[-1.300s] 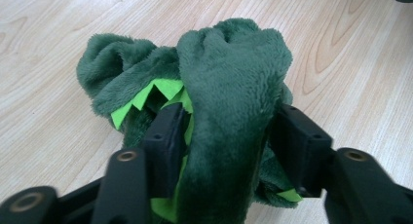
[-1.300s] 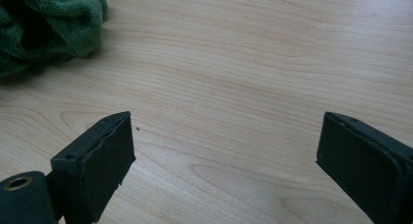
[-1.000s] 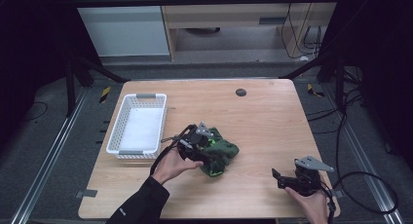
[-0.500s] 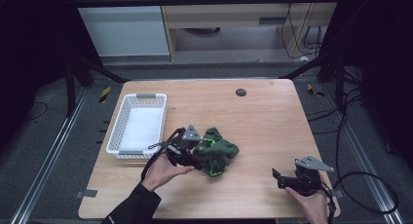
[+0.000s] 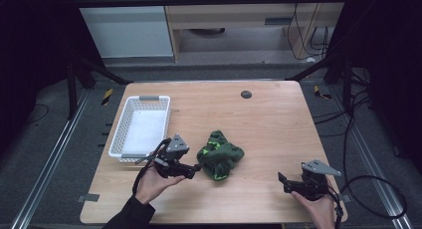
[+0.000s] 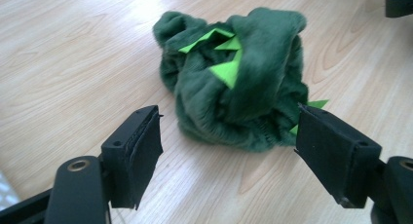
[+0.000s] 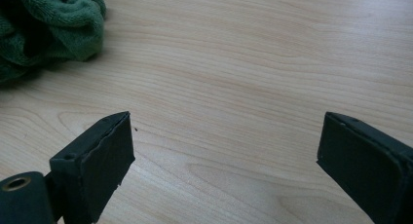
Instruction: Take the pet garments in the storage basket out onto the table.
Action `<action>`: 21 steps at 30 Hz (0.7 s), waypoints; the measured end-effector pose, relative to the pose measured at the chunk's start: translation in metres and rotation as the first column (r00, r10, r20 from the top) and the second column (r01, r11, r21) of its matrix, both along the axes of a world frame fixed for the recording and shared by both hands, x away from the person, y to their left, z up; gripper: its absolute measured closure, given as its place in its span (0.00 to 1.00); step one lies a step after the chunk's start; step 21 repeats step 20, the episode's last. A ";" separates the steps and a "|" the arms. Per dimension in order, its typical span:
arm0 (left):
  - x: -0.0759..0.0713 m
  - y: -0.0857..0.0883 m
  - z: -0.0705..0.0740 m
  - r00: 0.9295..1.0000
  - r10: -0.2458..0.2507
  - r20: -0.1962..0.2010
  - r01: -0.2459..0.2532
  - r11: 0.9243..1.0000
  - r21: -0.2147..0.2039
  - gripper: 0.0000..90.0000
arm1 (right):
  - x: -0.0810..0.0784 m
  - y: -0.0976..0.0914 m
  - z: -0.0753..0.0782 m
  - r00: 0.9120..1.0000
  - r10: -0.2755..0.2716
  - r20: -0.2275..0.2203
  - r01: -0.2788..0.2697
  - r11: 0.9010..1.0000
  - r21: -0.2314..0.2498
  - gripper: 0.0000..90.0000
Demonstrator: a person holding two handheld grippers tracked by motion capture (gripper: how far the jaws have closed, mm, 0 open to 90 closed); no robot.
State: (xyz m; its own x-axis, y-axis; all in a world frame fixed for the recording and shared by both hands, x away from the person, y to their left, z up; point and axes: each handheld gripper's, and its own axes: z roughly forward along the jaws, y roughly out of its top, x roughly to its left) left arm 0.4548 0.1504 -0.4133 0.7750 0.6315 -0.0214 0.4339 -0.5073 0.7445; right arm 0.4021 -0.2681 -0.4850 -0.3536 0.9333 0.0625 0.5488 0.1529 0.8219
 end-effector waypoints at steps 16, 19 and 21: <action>-0.021 0.044 -0.028 0.992 0.127 -0.014 -0.128 0.991 -0.048 0.26 | -0.002 0.002 -0.003 1.000 0.014 0.009 -0.014 0.999 -0.030 0.06; -0.025 0.052 -0.032 0.989 0.151 -0.002 -0.151 0.988 -0.046 0.26 | -0.002 0.002 -0.003 1.000 0.012 0.005 -0.012 0.999 -0.031 0.06; -0.027 0.058 -0.035 0.987 0.162 0.001 -0.162 0.985 -0.052 0.26 | -0.002 0.003 -0.003 1.000 0.013 0.006 -0.013 0.999 -0.032 0.06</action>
